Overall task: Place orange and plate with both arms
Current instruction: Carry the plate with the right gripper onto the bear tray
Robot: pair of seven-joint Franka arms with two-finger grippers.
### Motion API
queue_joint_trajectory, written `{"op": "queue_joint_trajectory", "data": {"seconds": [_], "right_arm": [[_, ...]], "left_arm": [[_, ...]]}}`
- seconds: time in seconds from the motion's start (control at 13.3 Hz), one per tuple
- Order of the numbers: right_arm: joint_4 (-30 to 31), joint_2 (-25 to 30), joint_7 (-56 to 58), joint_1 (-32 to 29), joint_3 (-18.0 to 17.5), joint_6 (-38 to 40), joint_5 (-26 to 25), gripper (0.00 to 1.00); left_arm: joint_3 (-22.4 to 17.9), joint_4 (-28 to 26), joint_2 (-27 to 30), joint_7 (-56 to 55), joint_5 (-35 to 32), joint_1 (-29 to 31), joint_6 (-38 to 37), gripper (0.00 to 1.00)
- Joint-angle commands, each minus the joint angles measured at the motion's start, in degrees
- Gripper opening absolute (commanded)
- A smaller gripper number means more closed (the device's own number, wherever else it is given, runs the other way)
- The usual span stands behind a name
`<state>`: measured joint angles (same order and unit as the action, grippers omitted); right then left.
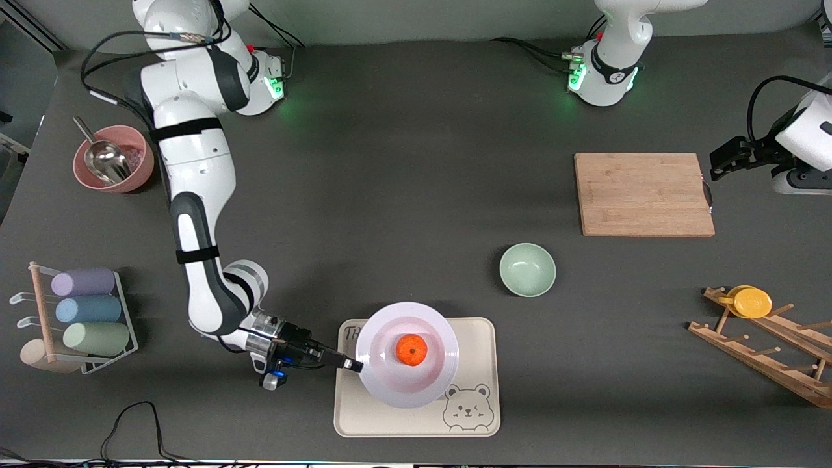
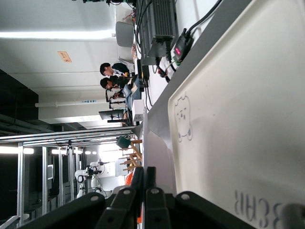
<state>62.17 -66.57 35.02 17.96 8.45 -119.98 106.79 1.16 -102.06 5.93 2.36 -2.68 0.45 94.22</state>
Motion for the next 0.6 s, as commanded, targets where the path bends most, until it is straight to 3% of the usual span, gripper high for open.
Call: {"op": "queue_joint_trajectory", "data": {"seconds": [0.0, 0.53], "right_arm": [[-6.5, -4.7, 0.0, -0.5, -0.5, -0.6, -1.0, 0.00], [-8.6, -8.5, 5.7, -0.5, -1.4, -2.5, -0.6, 0.00]], "left_arm": [[0.2, 1.4, -0.5, -0.9, 0.5, -0.5, -1.3, 1.00], [0.2, 1.4, -0.5, -0.8, 0.5, -0.4, -1.5, 1.00]]}}
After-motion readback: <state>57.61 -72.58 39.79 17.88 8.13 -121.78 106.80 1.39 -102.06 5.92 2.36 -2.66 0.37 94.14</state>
